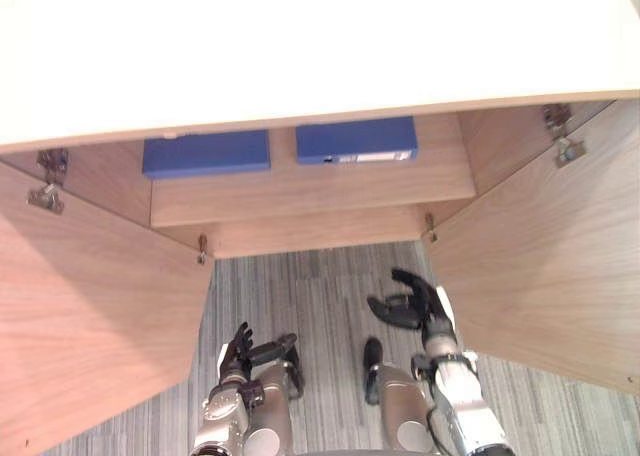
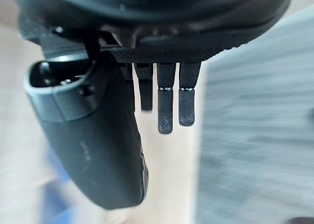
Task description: Walk over to the cabinet, pick up the folder, carry it to the office cabinet, place the folder inside the office cabinet, then close the office cabinet door
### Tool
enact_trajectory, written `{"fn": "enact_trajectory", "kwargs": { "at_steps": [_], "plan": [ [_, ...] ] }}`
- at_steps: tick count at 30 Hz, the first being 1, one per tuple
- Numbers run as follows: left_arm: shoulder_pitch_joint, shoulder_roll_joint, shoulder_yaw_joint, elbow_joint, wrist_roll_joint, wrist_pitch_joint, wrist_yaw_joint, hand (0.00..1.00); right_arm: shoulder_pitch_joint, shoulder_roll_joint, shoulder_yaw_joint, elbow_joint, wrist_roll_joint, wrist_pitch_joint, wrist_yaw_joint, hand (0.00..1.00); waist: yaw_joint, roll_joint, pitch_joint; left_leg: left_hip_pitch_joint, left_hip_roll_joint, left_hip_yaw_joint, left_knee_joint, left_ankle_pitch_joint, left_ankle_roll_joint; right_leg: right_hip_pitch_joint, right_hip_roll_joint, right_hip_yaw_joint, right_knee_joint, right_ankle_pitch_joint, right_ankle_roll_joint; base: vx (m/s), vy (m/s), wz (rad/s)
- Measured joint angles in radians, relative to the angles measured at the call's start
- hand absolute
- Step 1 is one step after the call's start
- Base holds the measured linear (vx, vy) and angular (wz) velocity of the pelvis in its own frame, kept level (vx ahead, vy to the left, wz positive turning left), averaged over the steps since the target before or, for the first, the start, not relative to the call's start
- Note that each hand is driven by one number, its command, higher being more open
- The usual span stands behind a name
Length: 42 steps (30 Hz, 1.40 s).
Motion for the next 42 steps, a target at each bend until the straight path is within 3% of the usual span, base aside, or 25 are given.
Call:
{"fn": "enact_trajectory", "kwargs": {
  "at_steps": [4, 8, 12, 14, 16, 21, 24, 27, 29, 32, 38, 42],
  "plan": [
    [0.031, 0.027, 0.014, 0.005, 0.034, 0.000, 0.001, 1.00, 0.016, 0.034, -0.133, 0.155, 0.006, 0.014, -0.021, 1.00, -0.016, -0.003, -0.070, 0.139, -0.028, 0.049, -0.133, 0.030, -0.003, 0.119, 0.000, 0.034, -0.135, 0.058, 0.009, 0.09, 0.039, -0.25],
    [0.034, 0.032, 0.035, 0.050, 0.054, 0.008, 0.002, 1.00, 0.019, 0.069, -0.246, 0.191, 0.085, 0.014, -0.036, 1.00, -0.025, -0.003, -0.095, 0.213, -0.036, 0.103, -0.175, 0.034, -0.007, 0.156, 0.006, 0.085, -0.167, 0.077, 0.009, 0.00, 0.034, -0.44],
    [0.045, 0.028, 0.034, 0.083, 0.070, 0.024, 0.001, 1.00, 0.037, 0.089, -0.381, 0.195, 0.201, 0.014, -0.068, 1.00, -0.030, -0.010, -0.103, 0.269, -0.038, 0.183, -0.202, 0.033, -0.008, 0.156, 0.015, 0.173, -0.182, 0.097, 0.010, -0.06, 0.031, -0.64],
    [0.067, 0.027, 0.036, 0.086, 0.075, 0.028, 0.000, 1.00, 0.041, 0.089, -0.439, 0.192, 0.226, 0.015, -0.083, 1.00, -0.055, -0.014, -0.104, 0.289, -0.041, 0.217, -0.208, 0.030, -0.012, 0.155, 0.018, 0.212, -0.187, 0.106, 0.013, -0.08, 0.027, -0.60],
    [0.086, 0.021, 0.064, 0.101, 0.087, 0.030, -0.002, 1.00, 0.056, 0.090, -0.517, 0.159, 0.258, 0.015, -0.095, 1.00, -0.061, -0.020, -0.107, 0.315, -0.046, 0.268, -0.220, 0.010, -0.041, 0.141, 0.026, 0.282, -0.199, 0.121, 0.015, -0.09, 0.021, -0.86],
    [0.136, 0.029, 0.091, 0.112, 0.122, 0.030, -0.009, 1.00, 0.075, 0.061, -0.634, 0.007, 0.290, 0.016, -0.112, 1.00, -0.089, -0.026, -0.112, 0.344, -0.058, 0.372, -0.220, -0.025, -0.053, 0.107, 0.041, 0.407, -0.211, 0.137, -0.003, -0.06, 0.008, -0.78],
    [0.140, 0.040, 0.089, 0.114, 0.128, 0.030, -0.022, 1.00, 0.037, -0.019, -0.633, 0.000, 0.293, 0.016, -0.099, 1.00, -0.091, -0.025, -0.113, 0.339, -0.053, 0.416, -0.185, -0.050, -0.051, 0.087, 0.049, 0.458, -0.213, 0.150, 0.002, 0.01, -0.001, -0.66],
    [0.140, 0.058, 0.083, 0.114, 0.129, 0.028, -0.032, 1.00, -0.075, -0.169, -0.549, 0.019, 0.291, 0.015, -0.062, 1.00, -0.090, -0.017, -0.109, 0.320, -0.044, 0.401, -0.118, -0.096, -0.023, 0.062, 0.062, 0.531, -0.229, 0.185, 0.025, 0.05, -0.005, -0.82],
    [0.123, 0.079, 0.056, 0.113, 0.128, 0.011, -0.047, 1.00, -0.165, -0.312, -0.434, 0.063, 0.283, 0.014, -0.013, 1.00, -0.091, -0.006, -0.102, 0.288, -0.037, 0.406, -0.080, -0.124, -0.016, 0.034, 0.065, 0.538, -0.233, 0.205, 0.024, 0.04, 0.021, -0.46],
    [0.108, 0.075, 0.047, 0.112, 0.129, -0.004, -0.058, 1.00, -0.281, -0.414, -0.350, 0.113, 0.270, 0.011, 0.028, 1.00, -0.082, 0.025, -0.084, 0.272, -0.033, 0.405, -0.060, -0.141, -0.011, 0.017, 0.065, 0.525, -0.232, 0.213, 0.025, 0.04, 0.037, -0.22],
    [0.103, 0.067, 0.028, 0.115, 0.129, -0.014, -0.065, 1.00, -0.415, -0.482, -0.262, 0.183, 0.271, 0.009, 0.033, 1.00, -0.067, 0.085, -0.048, 0.240, -0.033, 0.388, -0.055, -0.143, -0.010, -0.005, 0.060, 0.495, -0.232, 0.213, 0.025, 0.02, 0.016, 0.07],
    [0.103, 0.047, 0.028, 0.115, 0.129, -0.014, -0.065, 1.00, -0.432, -0.486, -0.233, 0.183, 0.272, 0.009, 0.026, 1.00, -0.066, 0.093, -0.044, 0.219, -0.028, 0.370, -0.046, -0.143, -0.010, -0.014, 0.060, 0.473, -0.232, 0.213, 0.025, 0.03, 0.003, 0.11]
  ]
}}
